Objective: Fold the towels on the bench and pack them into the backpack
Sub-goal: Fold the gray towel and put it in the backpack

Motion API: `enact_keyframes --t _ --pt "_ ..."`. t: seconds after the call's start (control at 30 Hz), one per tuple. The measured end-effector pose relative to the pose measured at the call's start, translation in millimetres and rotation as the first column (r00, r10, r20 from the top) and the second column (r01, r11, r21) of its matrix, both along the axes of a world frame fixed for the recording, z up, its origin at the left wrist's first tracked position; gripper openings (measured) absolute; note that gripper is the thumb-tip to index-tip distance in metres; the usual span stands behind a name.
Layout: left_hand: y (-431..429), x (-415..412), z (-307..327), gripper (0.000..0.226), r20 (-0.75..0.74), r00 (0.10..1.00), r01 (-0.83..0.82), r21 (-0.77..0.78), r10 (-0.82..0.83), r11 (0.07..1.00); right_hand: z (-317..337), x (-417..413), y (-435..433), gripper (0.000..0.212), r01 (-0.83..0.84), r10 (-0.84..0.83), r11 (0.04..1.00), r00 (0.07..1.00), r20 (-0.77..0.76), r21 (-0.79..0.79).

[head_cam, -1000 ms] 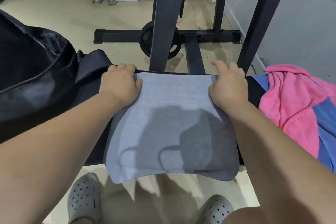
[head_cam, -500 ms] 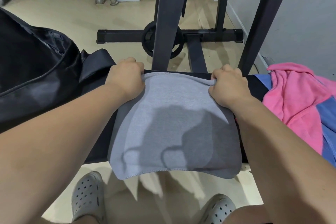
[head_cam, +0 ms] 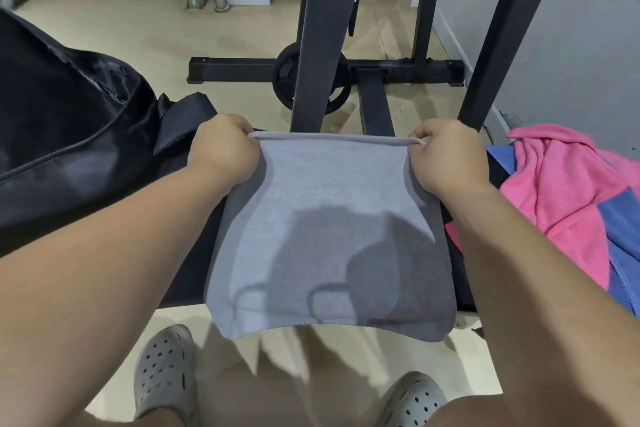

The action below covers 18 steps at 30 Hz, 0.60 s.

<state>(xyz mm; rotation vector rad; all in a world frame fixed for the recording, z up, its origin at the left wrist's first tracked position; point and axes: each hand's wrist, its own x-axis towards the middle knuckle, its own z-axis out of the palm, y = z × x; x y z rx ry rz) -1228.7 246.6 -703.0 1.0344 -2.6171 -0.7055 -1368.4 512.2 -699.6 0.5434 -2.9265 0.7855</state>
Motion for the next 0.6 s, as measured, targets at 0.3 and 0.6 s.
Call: enact_keyframes --t 0.3,0.6 --pt "22 -20 37 0.019 -0.429 0.873 0.031 0.524 0.232 0.851 13 -4 -6 0.016 0.053 -0.025 0.888 0.997 0.067 -0.456" --pt "29 35 19 0.013 -0.367 0.93 0.038 0.05 -0.017 0.998 19 9 34 0.017 -0.077 0.078 0.983 0.997 0.001 -0.166"
